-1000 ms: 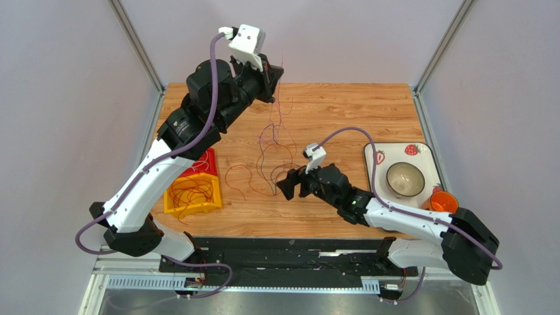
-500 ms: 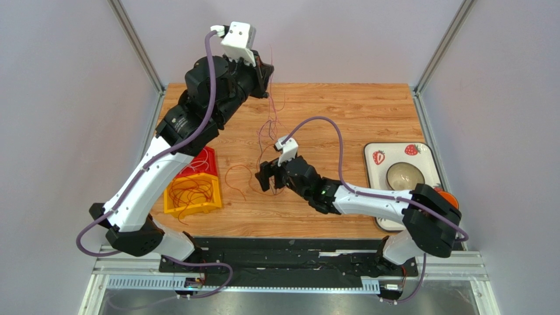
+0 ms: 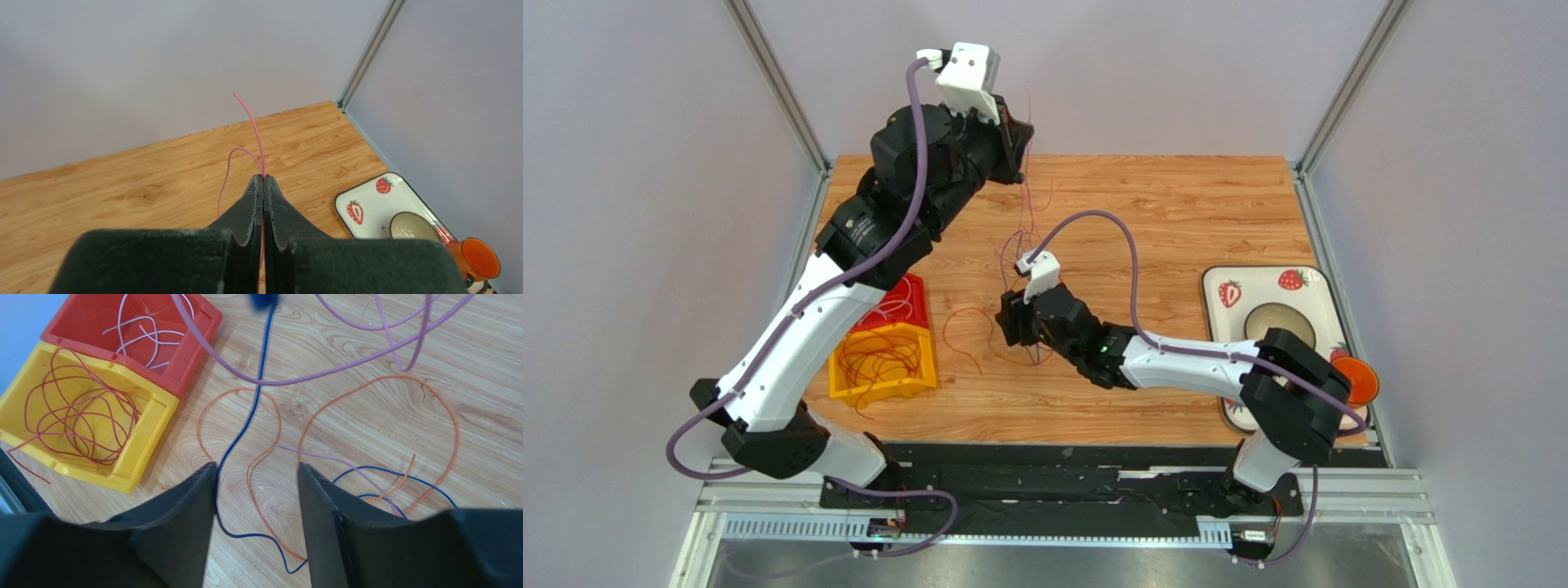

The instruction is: Untangle the cables

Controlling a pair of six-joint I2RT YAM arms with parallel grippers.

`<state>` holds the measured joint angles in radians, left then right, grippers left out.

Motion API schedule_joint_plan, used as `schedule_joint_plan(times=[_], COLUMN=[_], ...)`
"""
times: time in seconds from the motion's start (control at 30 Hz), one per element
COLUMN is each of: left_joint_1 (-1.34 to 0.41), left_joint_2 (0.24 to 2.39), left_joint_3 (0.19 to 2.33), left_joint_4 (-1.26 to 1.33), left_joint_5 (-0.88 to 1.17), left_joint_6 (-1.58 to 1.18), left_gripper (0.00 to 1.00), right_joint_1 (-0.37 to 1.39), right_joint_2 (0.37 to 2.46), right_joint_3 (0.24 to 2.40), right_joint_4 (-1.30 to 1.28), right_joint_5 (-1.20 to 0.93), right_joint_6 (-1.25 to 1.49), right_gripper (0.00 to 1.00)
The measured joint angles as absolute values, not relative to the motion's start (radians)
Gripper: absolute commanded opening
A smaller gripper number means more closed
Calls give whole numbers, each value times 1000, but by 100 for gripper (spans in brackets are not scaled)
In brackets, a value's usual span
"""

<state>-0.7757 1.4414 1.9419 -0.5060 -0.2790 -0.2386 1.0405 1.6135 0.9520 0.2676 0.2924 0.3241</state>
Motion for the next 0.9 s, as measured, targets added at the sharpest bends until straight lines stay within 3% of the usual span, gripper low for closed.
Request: schedule_joint_plan(times=[0.1,0.13,0.37,0.7,0.9], left_joint_1=[-774,-773,-757,-636,-551], left_joint_2=[1441,1440,1445,1554,1560], left_joint_3=[1942,1942,1961,2296,2400], left_joint_4=[-506,-506,-537,-670,-692], left_joint_5=[-275,-274,-275,-335,-406], left_joint_6=[-242,-242,-240,-168,-128], left_gripper=[0,0,0,0,0], right_joint_1=[1042,1042,1053,1058,1040], right_joint_2=[1625,1628,1629,1412,1380], right_joint_3=[960,964,973,707,672], right_joint_4=[251,244,183,106,51], right_joint_5=[299,301,305,318,343], right_joint_6=[322,321,347,460,531], right_gripper=[17,0,0,0,0])
